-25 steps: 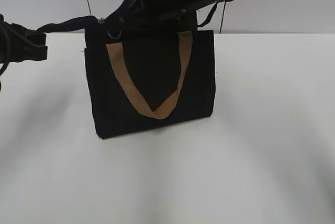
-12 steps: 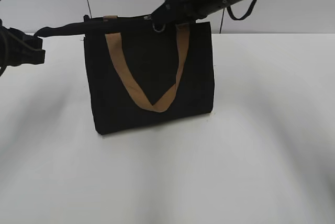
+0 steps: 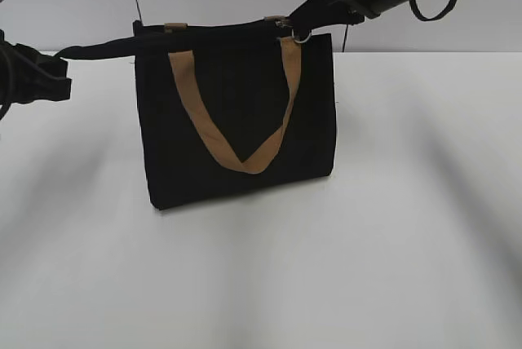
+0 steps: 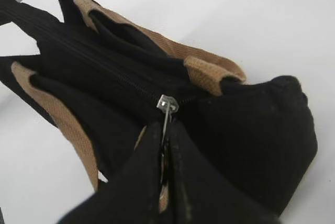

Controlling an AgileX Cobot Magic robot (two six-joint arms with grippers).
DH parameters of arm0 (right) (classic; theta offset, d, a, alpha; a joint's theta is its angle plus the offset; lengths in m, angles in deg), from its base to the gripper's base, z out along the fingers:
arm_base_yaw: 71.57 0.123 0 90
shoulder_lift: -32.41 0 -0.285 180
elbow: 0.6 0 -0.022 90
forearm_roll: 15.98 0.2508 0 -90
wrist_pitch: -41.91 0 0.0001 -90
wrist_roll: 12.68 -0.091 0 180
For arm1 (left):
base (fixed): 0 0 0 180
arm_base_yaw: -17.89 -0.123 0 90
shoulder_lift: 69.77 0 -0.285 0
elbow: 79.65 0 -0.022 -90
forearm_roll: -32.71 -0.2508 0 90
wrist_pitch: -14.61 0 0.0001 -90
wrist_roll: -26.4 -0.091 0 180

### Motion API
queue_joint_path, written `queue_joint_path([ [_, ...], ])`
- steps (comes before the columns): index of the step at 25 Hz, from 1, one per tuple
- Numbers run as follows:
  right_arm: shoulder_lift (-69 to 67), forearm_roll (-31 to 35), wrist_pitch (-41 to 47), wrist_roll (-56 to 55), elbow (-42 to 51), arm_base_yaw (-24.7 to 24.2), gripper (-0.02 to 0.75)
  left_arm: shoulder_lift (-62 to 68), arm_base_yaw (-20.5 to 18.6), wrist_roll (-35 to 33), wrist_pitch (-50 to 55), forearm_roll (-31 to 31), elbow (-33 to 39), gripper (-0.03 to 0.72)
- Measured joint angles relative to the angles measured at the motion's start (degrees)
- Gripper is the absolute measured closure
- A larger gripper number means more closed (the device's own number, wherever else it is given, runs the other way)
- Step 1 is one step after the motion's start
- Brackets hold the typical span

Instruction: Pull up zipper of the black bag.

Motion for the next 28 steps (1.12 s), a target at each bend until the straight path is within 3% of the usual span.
queue_joint_path([
  [3,0.6,-0.6,1.4,-0.1,0.0,0.0,0.745,0.0,0.0,0.0,-0.1,0.3,0.0,0.655],
  [5,0.8,-1.4,1.6,-0.1,0.0,0.3,0.703,0.0,0.1,0.0,0.4,0.7,0.0,0.582],
  [7,1.2,-1.6,1.6,-0.2,0.0,0.5,0.581,-0.1,0.5,0.0,1.5,1.8,0.0,0.420],
  [9,2.1,-1.8,2.1,-1.2,0.0,0.5,0.389,-0.7,1.5,0.0,3.5,5.7,0.0,0.241],
  [11,3.5,-3.5,3.8,-3.7,0.0,0.5,0.250,-2.8,2.5,0.0,7.0,11.7,0.0,0.132],
  [14,6.3,-9.0,7.7,-10.0,0.0,0.5,0.183,-7.0,3.5,0.0,16.7,16.7,0.0,0.129],
  [21,12.1,-18.9,12.6,-22.5,2.4,0.5,0.169,-18.7,4.4,-1.7,37.5,18.1,0.0,0.200],
  [28,19.5,-21.9,15.8,-26.5,14.3,0.5,0.260,-32.3,4.4,-6.5,50.7,18.5,0.1,0.207],
])
